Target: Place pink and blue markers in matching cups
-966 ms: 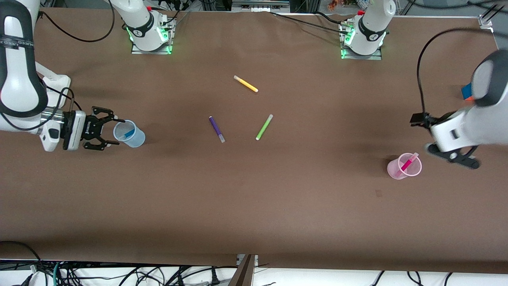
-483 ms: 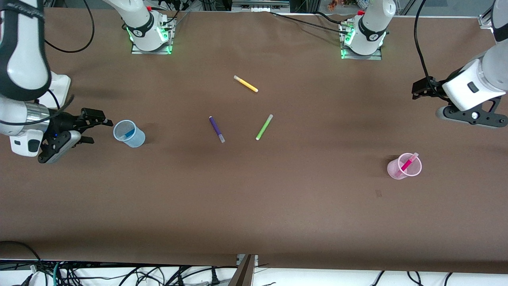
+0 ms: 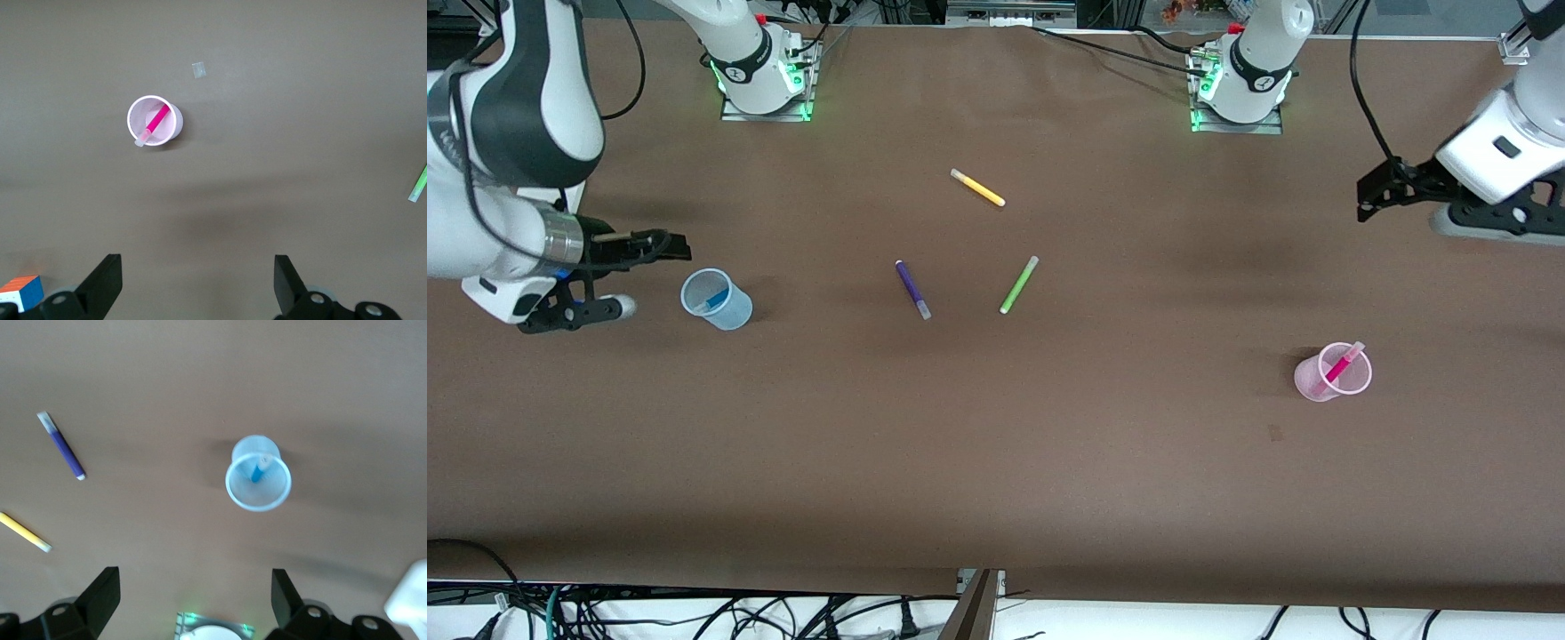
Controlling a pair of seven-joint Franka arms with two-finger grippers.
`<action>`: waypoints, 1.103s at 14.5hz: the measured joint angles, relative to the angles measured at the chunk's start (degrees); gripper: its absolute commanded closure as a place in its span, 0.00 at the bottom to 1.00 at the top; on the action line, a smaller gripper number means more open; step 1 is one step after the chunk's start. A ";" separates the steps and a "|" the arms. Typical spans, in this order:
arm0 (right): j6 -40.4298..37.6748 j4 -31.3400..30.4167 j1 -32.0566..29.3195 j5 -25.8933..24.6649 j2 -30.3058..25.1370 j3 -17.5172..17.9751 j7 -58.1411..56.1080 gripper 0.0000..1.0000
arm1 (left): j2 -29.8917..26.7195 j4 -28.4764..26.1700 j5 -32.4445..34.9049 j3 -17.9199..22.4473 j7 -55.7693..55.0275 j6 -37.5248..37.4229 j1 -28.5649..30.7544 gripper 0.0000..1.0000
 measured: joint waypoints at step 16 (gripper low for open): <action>-6.31 -2.13 -13.69 -7.97 -16.50 10.80 3.74 0.00 | -1.03 -2.07 0.00 0.16 -0.88 1.74 -0.43 0.00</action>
